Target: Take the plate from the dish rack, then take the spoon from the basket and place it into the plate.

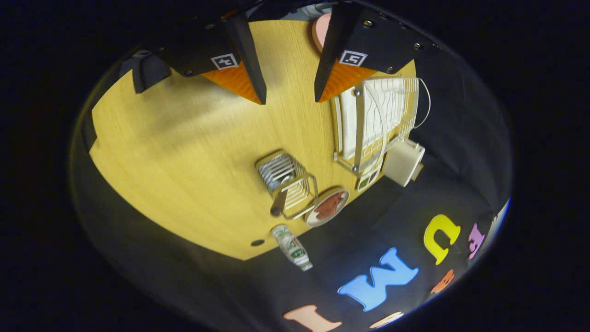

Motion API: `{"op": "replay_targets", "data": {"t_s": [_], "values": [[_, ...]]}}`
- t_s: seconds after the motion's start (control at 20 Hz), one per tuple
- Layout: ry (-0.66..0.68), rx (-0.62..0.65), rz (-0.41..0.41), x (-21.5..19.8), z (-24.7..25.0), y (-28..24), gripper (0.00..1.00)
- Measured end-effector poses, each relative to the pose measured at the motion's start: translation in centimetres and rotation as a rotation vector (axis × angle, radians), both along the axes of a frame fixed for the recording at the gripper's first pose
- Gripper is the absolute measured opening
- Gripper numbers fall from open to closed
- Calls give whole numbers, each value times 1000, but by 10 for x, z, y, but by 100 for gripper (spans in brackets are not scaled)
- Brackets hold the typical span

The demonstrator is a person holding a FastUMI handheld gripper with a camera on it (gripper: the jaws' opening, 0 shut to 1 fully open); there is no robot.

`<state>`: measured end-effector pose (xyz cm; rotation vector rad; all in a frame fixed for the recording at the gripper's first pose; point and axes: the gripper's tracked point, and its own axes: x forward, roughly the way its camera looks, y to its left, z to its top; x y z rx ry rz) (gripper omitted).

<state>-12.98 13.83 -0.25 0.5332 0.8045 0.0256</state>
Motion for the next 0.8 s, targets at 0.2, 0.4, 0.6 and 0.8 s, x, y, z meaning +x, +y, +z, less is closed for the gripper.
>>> {"op": "replay_targets", "data": {"t_s": [0.2, 0.4, 0.6, 0.8], "values": [[-119, -43, -140, 36, 28, -25, 65], [-202, -53, -259, 65, 36, -38, 65], [-270, -32, -380, 91, 35, -47, 65], [-303, 11, -500, 109, 22, -57, 55]]}}
